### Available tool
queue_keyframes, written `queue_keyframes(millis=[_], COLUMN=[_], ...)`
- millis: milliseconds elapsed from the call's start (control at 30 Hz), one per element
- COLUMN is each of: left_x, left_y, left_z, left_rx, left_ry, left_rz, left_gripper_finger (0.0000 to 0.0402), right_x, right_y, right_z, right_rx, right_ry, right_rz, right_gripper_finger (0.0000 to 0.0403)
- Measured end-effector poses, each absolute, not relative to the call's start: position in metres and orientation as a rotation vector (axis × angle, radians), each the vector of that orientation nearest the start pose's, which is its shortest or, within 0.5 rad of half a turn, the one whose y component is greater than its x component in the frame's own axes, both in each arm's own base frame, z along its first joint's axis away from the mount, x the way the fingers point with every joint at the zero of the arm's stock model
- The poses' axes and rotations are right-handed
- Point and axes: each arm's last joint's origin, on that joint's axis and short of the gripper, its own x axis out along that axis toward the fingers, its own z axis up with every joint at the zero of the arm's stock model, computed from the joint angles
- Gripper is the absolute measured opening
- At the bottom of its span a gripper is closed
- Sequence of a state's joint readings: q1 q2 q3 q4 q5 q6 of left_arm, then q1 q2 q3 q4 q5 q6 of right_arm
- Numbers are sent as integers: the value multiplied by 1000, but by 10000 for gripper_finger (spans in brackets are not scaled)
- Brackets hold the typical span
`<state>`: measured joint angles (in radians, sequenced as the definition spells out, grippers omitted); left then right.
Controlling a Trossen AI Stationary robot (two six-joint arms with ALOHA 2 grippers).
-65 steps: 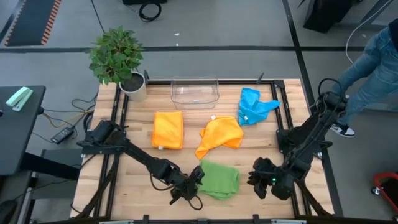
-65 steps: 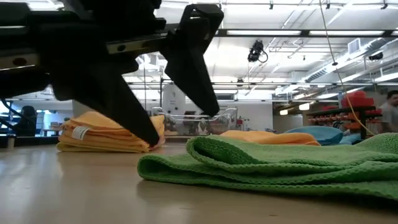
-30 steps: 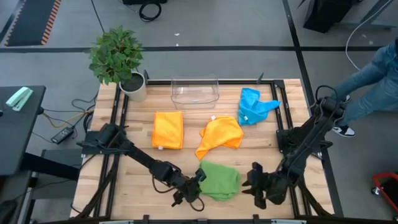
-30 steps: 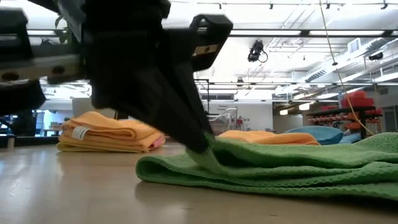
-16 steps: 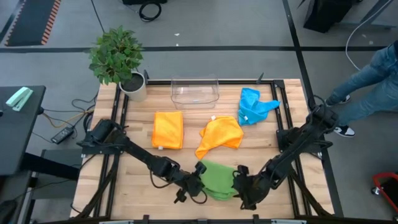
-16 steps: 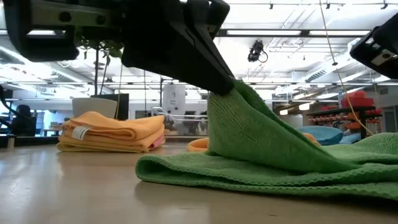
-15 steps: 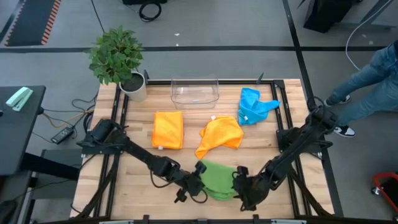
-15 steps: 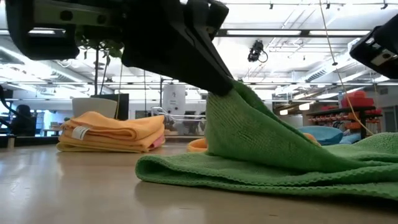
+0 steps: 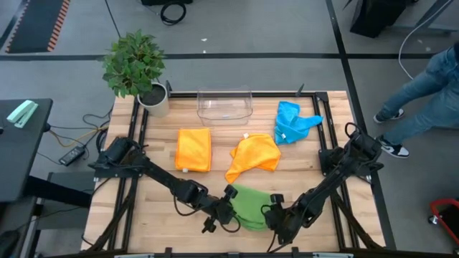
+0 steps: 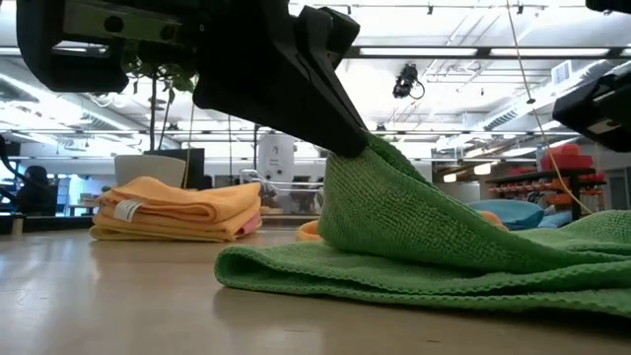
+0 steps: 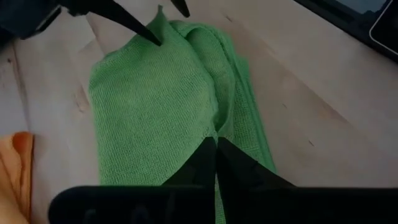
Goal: Fold microfiber towels
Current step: Fold the green microfiber cloth
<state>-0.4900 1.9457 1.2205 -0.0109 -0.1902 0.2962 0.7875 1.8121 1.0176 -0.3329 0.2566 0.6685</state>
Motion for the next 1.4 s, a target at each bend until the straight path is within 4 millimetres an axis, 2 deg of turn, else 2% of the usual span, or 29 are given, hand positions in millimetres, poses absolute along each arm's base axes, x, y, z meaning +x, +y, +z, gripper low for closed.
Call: queue_keyframes(millis=[100, 400, 467, 567, 733, 833, 967, 1100, 1300, 1400], left_x=[365, 365, 365, 366, 366, 363, 356, 349, 347, 346], left_y=[-189, -188, -187, -181, -167, -157, -150, -152, -167, -171], left_z=[167, 166, 166, 170, 197, 210, 214, 202, 179, 168], left_rx=[528, 508, 513, 525, 550, 541, 534, 492, 445, 448], left_ry=[654, 667, 667, 668, 615, 619, 688, 801, 878, 920], left_rz=[-390, -382, -381, -338, -283, -262, -263, -324, -352, -358], left_gripper_finger=[9, 13, 7, 7, 8, 6, 11, 6, 12, 8], right_x=[242, 242, 241, 240, 236, 237, 249, 266, 288, 295], right_y=[237, 236, 235, 233, 226, 222, 223, 229, 248, 250], right_z=[138, 135, 138, 155, 190, 200, 191, 173, 161, 154], right_rx=[23, 59, 68, 123, 222, 283, 396, 483, 451, 427], right_ry=[1086, 1102, 1096, 1056, 976, 955, 956, 955, 975, 1011], right_rz=[124, 92, 87, 89, 105, 106, 97, 106, 134, 107], right_gripper_finger=[156, 14, 9, 7, 5, 5, 4, 4, 3, 3])
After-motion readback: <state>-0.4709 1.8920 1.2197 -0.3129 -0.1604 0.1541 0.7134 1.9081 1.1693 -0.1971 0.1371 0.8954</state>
